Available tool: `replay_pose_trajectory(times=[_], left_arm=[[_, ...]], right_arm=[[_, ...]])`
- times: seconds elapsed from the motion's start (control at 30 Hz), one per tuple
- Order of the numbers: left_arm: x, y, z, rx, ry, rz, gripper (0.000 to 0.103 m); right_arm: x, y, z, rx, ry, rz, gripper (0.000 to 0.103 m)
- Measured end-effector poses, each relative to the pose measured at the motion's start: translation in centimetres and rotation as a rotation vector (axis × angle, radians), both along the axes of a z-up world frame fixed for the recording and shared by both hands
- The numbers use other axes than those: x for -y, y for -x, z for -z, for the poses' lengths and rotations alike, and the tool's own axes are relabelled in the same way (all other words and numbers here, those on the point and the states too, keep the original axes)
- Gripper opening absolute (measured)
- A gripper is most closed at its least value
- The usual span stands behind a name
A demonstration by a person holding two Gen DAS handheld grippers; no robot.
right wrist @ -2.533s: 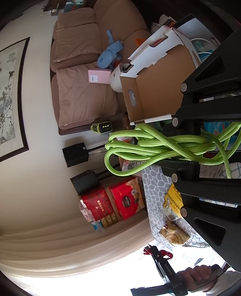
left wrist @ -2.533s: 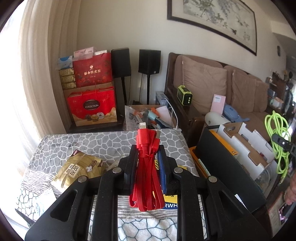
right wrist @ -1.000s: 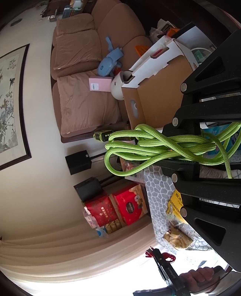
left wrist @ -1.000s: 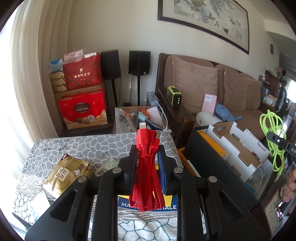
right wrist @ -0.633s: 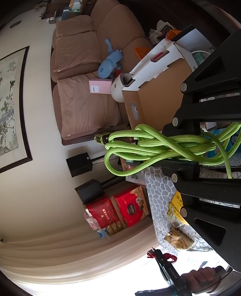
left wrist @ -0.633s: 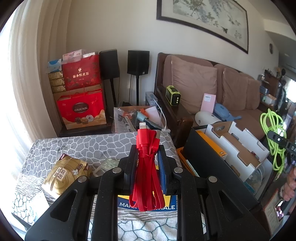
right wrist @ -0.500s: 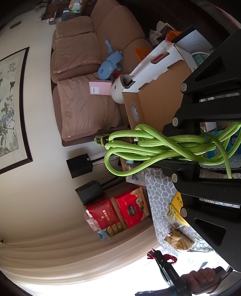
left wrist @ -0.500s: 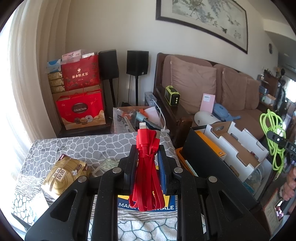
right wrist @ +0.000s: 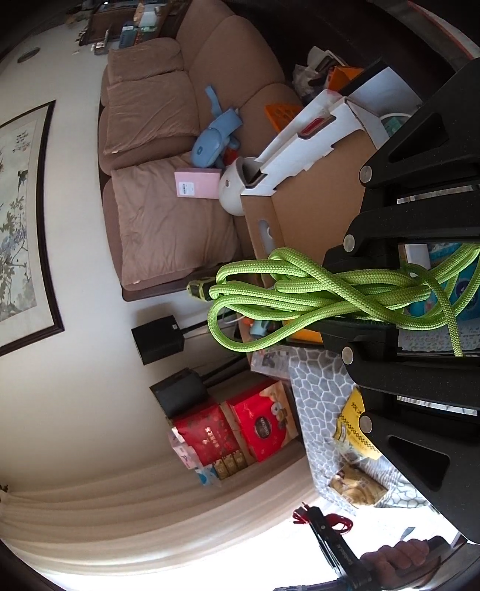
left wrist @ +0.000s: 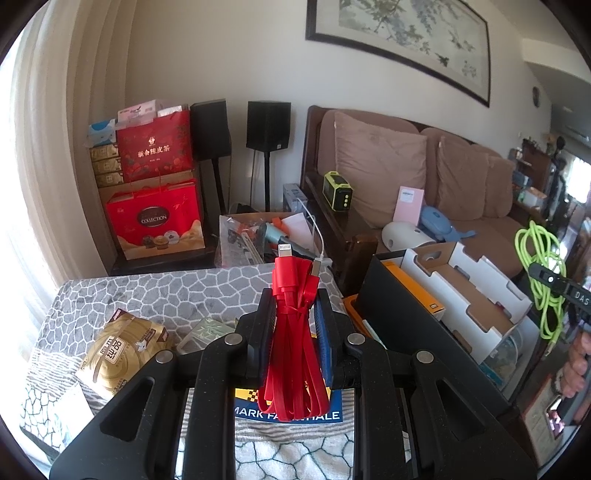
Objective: Organize objects
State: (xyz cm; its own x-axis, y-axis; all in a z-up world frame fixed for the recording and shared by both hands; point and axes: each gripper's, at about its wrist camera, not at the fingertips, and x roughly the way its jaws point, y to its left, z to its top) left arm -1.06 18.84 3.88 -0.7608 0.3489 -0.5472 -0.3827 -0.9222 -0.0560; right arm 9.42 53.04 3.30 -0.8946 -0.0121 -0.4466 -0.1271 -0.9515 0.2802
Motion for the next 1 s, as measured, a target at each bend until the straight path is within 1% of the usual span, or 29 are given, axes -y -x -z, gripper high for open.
replay_pose_trajectory(times=[1.0], left_arm=[[-1.6,-0.1,-0.3,-0.008,-0.006,0.029,0.019]], right_arm=[[-0.7,-0.3,0.2,0.006,-0.008,0.017,0.016]])
